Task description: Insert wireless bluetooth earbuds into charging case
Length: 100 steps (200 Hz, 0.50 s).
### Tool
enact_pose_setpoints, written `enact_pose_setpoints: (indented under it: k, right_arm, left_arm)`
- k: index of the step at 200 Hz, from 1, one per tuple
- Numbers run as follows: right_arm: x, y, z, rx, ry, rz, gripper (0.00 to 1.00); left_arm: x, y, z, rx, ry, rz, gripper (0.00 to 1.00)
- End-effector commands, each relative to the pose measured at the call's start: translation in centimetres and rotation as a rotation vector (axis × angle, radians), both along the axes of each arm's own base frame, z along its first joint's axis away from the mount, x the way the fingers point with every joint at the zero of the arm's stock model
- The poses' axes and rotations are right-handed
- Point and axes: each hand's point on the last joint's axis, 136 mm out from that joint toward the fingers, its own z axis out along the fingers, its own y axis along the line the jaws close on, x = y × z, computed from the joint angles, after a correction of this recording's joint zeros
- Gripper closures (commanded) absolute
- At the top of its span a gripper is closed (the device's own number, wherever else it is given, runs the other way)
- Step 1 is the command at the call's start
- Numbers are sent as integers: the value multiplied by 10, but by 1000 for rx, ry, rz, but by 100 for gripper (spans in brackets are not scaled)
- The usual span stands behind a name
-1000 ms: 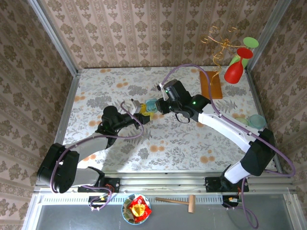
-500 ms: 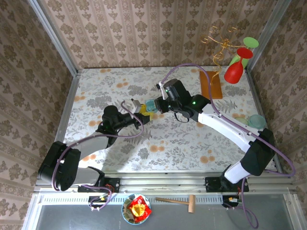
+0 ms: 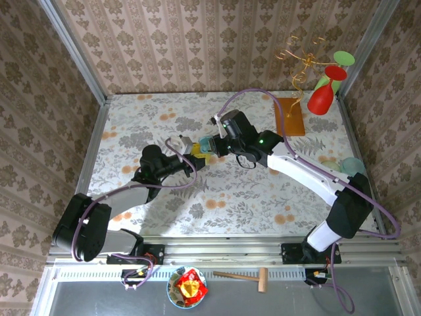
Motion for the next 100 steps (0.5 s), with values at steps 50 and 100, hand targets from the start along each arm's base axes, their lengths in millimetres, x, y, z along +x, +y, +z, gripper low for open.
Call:
enact_pose_setpoints:
  k: [50, 100]
  right_arm:
    - [-4, 5, 3, -18, -17, 49, 81]
    - [-9, 12, -3, -31, -2, 93, 79]
  left_arm:
    - [3, -1, 25, -47, -52, -5, 73]
    - [2, -1, 29, -53, -60, -7, 74]
